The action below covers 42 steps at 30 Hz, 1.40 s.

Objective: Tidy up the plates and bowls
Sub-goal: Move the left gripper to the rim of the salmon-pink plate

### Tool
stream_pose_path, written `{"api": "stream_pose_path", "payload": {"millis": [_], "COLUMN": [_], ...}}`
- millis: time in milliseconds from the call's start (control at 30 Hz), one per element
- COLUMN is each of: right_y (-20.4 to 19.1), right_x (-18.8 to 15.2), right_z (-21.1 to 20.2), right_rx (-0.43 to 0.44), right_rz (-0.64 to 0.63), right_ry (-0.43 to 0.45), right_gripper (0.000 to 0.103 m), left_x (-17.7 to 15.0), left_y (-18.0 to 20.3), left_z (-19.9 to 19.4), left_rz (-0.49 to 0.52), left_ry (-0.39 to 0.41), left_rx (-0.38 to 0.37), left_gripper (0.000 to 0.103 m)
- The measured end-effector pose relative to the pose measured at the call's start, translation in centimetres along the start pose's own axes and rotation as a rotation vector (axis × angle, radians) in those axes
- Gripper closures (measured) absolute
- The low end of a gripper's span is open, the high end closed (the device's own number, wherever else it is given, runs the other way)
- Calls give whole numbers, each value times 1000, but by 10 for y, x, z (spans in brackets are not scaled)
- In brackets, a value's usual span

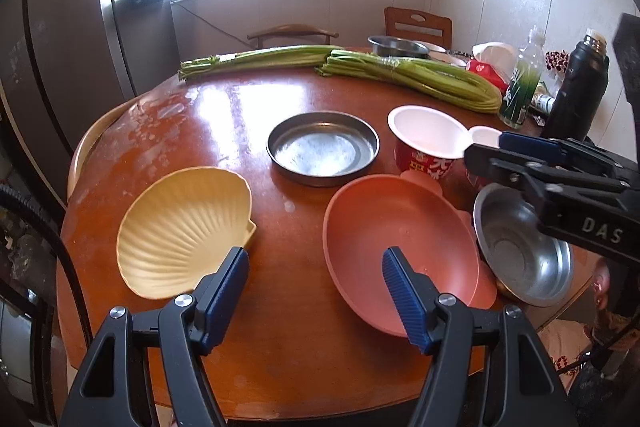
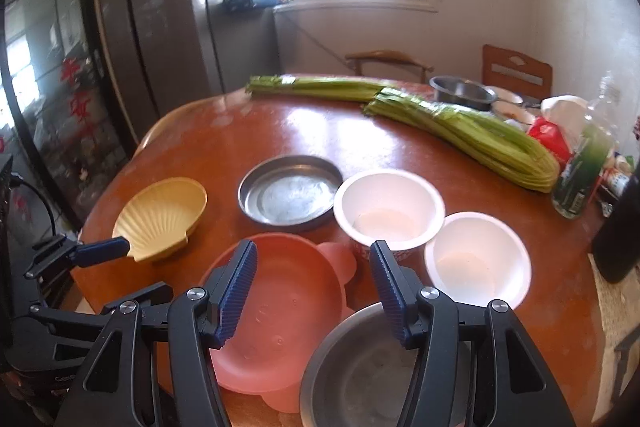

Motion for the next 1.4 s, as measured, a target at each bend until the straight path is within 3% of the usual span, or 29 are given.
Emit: {"api": "stream_pose_path", "payload": {"millis": [467,600,967,1133,1400], "right_y": [5,4,-2,-5,-2], "right_x": [-18,-26,-27,-26,-29], "right_z": [51,64,77,81,89], "right_rx": [32,23,20,6,-32], "right_rz": [-62,-69,-103,-135,-150], "right_ry": [-156,-202,-241,-253,-279], "right_gripper": [43,43,43,50,53], "left_x": [-26,-27,-29,-28,-27], "left_y": [21,23,24,28,27], "left_z": [44,51,62,67,71], "left_rz": [-10,-26,-24,-15,-10], "left_ry": [-126,-145,-185,-188,-182], "left_rx": [-23,-62,-69,-79,-74], "left_gripper": [34,34,34,34,42]}}
Point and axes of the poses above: each gripper's, at about its wrist camera, not at the fingertips, and z roughly the way its jaws point, y to its right, x to its top, the point moved 6 cm from there along z, roughly the way its jaws point, and after that the axes turned 5 degrees about -x, right-handed, at the moved point
